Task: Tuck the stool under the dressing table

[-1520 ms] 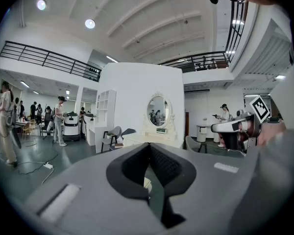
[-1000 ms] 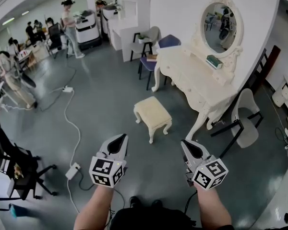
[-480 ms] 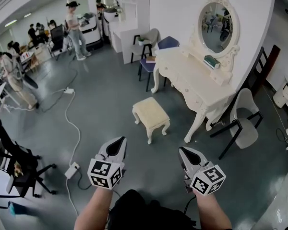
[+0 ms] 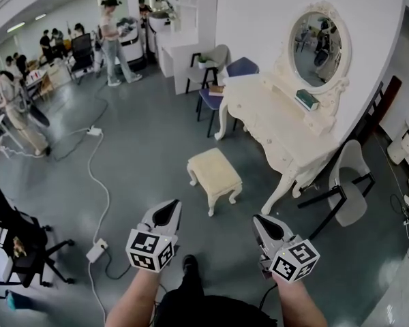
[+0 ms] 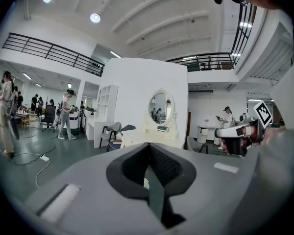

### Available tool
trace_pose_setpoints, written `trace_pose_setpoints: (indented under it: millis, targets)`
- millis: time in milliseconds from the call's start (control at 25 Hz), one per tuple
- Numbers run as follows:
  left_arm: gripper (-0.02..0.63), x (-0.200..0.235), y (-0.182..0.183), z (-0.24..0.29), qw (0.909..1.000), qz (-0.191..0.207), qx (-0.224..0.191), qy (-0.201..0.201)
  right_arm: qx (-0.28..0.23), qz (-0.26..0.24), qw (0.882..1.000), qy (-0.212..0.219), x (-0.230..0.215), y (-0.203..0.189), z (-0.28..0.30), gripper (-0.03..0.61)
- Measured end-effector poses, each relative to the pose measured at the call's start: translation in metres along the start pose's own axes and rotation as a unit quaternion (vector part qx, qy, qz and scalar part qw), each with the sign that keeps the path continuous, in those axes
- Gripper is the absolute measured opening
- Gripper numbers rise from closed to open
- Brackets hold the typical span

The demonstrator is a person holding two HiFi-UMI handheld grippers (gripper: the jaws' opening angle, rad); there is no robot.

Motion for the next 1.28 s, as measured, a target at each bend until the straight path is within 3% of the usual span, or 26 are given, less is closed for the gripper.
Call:
trace_pose_setpoints:
  millis: [400, 680, 1280]
  targets:
    - [0.018, 0.096, 0.015, 0.080, 0.9998, -0.002, -0.004, -0.019, 0.015, 0.004, 1.000, -0.004, -0.024, -0.001, 0.126, 0.003]
    - [0.018, 0.150, 0.019, 0.107, 0.9995, -0.011, -0.008, -0.029, 0.031, 0.007, 0.999, -0.003, -0.022, -0.007, 0.190, 0.003]
    - [0.019, 0.196, 0.009, 0.169, 0.9995, -0.021, 0.008, -0.021, 0.045, 0.021, 0.999, 0.016, -0.064, -0.010, 0.267, 0.003]
Point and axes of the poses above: the fingertips, and each gripper's own axes: z forward along the fingers, x to its left, y out of its top, the point moved 3 cm from there along -z, backward along the fingers, and after that the axes turned 11 degrees about -x, right-handed, at the moved point
